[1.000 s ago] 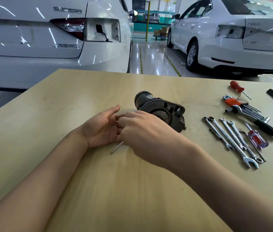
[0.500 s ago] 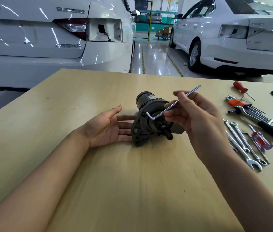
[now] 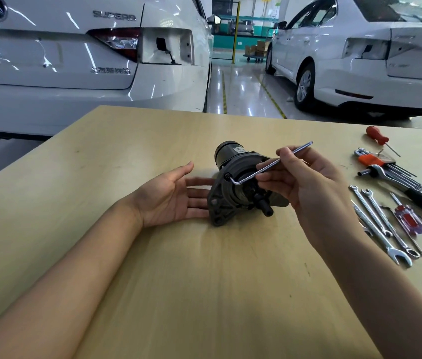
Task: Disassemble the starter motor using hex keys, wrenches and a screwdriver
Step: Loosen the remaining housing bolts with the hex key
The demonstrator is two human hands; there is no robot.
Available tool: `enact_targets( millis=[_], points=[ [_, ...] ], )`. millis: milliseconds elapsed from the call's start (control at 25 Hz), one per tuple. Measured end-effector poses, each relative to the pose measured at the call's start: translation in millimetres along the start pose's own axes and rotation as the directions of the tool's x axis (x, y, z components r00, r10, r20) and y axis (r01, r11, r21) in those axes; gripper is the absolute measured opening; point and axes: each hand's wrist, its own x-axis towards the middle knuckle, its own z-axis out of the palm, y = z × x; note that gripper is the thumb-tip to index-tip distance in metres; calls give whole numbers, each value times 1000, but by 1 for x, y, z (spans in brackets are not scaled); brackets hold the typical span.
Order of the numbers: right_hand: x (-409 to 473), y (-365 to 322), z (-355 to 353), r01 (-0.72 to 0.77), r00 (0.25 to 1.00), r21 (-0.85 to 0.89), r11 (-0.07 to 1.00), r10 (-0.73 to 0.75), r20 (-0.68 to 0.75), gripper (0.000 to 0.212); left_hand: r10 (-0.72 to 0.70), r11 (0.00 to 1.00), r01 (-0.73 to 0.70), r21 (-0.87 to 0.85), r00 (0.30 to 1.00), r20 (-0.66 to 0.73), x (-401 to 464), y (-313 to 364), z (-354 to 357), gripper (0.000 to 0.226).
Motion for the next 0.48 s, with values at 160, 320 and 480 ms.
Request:
enact_targets(
  millis=[160, 320, 480],
  points=[
    [-1, 1, 0, 16, 1000, -31, 999, -16, -2, 13, -3, 1000, 3, -5, 1000, 4, 0, 0, 0, 54],
    [-2, 2, 1, 48, 999, -70, 996, -49, -5, 13, 1, 1000, -1, 0, 1000, 12, 0, 0, -1, 54],
    [-1, 3, 0, 3, 1000, -17, 1000, -3, -14, 13, 6, 1000, -6, -2, 1000, 12, 0, -1, -1, 53]
  ],
)
